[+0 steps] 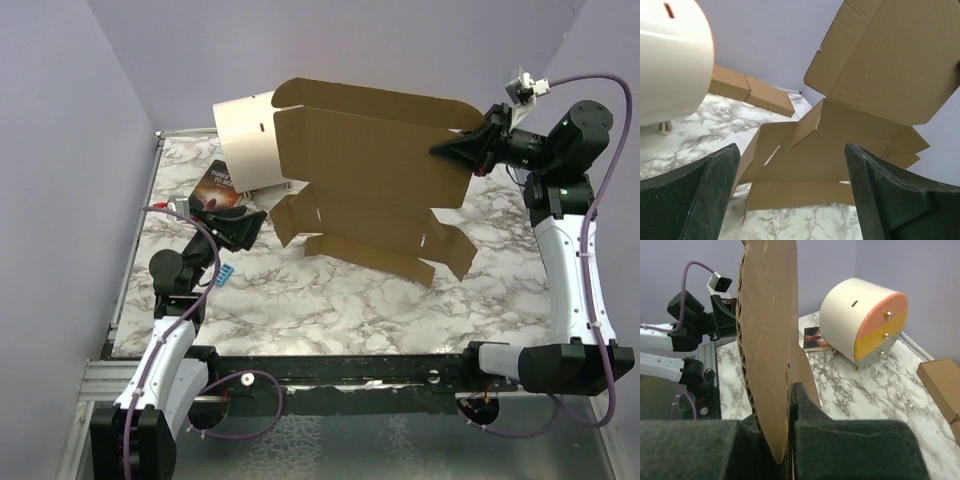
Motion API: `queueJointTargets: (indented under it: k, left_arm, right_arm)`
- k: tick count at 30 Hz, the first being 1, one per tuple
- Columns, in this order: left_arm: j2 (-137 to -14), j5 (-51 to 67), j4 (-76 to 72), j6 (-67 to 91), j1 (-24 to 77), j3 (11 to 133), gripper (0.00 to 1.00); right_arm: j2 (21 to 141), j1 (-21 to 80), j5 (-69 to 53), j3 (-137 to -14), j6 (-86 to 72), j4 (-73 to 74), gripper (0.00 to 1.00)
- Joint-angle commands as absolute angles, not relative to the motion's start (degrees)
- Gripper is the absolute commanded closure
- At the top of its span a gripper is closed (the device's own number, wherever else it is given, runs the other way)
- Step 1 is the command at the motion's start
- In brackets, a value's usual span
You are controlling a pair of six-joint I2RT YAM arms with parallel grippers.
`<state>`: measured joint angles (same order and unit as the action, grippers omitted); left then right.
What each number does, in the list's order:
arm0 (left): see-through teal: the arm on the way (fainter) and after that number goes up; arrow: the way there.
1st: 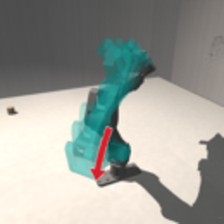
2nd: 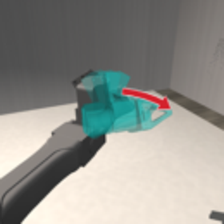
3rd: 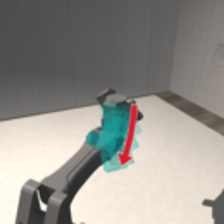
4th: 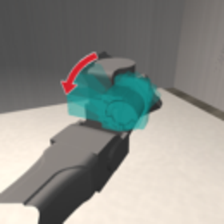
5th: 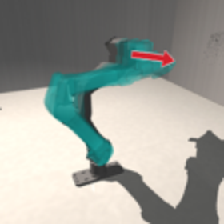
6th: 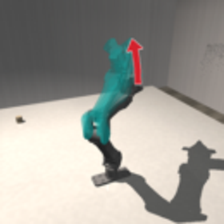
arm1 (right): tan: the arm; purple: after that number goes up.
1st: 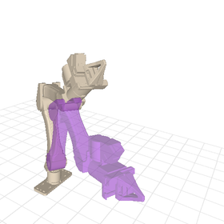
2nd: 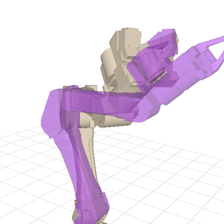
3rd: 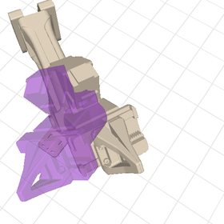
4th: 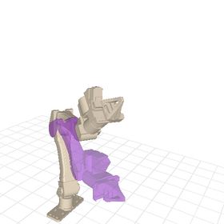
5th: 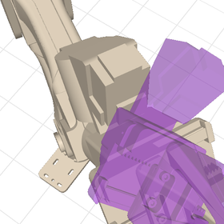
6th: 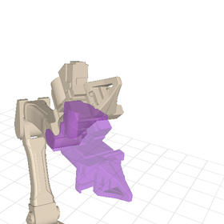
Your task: Fold the paper box
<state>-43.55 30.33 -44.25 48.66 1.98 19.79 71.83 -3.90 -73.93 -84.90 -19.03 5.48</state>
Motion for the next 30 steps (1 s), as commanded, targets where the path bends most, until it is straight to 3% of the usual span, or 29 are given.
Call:
queueJointTargets:
  k: [1,8,20,30]
  left_arm:
    - [-43.57,27.13,-42.10,46.31,1.85,18.30,0.13]
    - [-46.85,22.77,-46.85,40.97,4.08,15.04,0.19]
    - [-58.54,11.60,-51.97,27.46,15.65,15.56,0.21]
    - [-67.25,10.94,-56.32,24.74,16.07,17.56,0.26]
  right_arm:
    - [71.02,-4.82,-71.10,-81.65,-18.24,3.72,0.99]
    - [70.93,-6.00,-71.07,-79.95,-16.57,3.58,0.99]
    - [69.21,-6.24,-73.49,-74.95,0.11,10.74,0.99]
    - [67.33,-6.24,-76.86,-71.93,9.01,17.75,0.99]
